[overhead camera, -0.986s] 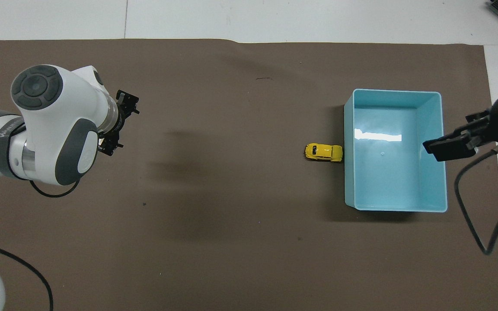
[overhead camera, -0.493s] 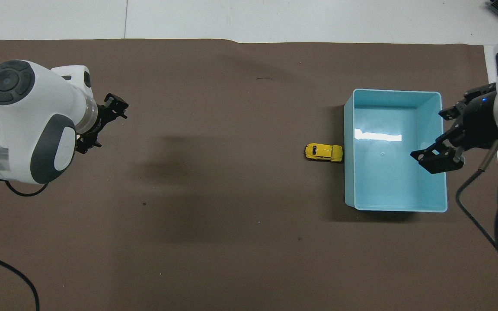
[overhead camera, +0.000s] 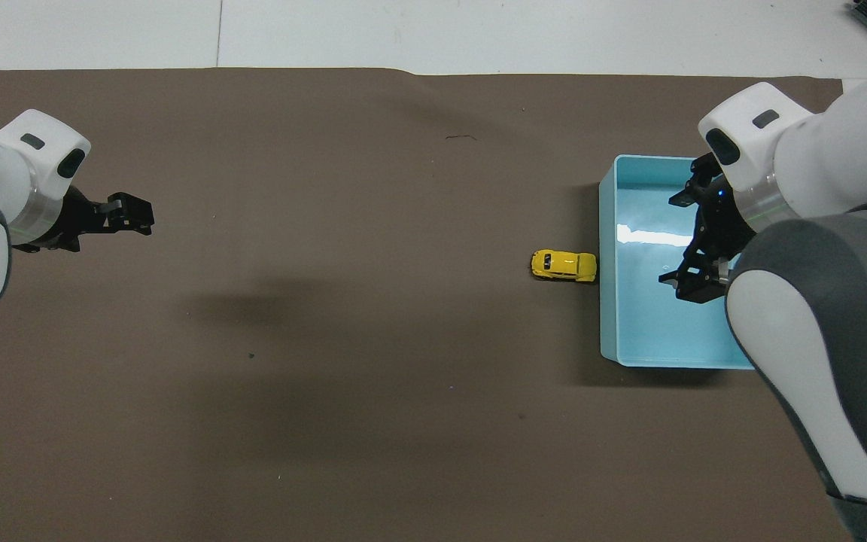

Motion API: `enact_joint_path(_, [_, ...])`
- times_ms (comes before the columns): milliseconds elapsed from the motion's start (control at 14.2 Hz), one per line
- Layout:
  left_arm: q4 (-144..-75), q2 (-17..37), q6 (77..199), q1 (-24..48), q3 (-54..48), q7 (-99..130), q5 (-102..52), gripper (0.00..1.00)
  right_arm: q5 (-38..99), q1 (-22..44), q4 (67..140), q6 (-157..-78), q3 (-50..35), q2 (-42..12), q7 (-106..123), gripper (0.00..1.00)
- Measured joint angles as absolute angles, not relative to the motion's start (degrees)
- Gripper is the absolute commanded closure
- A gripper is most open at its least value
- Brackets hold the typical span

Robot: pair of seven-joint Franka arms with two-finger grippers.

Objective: Wind up and store yellow beetle car
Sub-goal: 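Retract the left gripper while the right gripper reaches toward the car, then lower the right gripper onto the yellow car and close it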

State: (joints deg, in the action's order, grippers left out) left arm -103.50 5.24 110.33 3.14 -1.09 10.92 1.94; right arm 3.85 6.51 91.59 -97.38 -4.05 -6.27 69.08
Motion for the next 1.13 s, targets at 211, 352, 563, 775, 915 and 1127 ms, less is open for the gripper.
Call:
enact_joint_path(211, [-100.71, 3.89, 105.87, 3.11, -1.32, 5.75, 1.94, 0.00, 3.75, 7.36, 93.22, -100.97, -4.05, -8.53, 71.29, 0.00])
enact_joint_path(352, [-98.78, 3.33, 103.52, 3.12, -1.56, 3.87, 1.94, 0.00, 3.73, 8.26, 94.10, -103.29, -4.05, -10.05, 71.73, 0.00])
enact_joint_path(563, [-95.87, 3.02, 100.12, 3.12, -1.76, 2.42, 1.94, 0.00, 3.64, 9.64, 97.31, -108.38, -4.06, -10.73, 71.73, 0.00])
enact_joint_path(775, [-92.73, 2.78, 96.11, 3.12, -1.86, 2.13, 1.94, 0.00, 3.58, 9.63, 100.10, -111.86, -4.05, -10.93, 71.73, 0.00])
enact_joint_path(915, [-90.61, 2.29, 93.02, 3.11, -1.86, 2.05, 1.94, 0.00, 3.58, 9.66, 102.00, -114.64, -4.05, -11.23, 71.73, 0.00])
enact_joint_path(1127, [-88.65, 1.14, 88.36, 3.11, -1.94, 1.90, 1.94, 0.00, 3.57, 10.62, 104.24, -117.77, -4.05, -11.88, 71.73, 0.00])
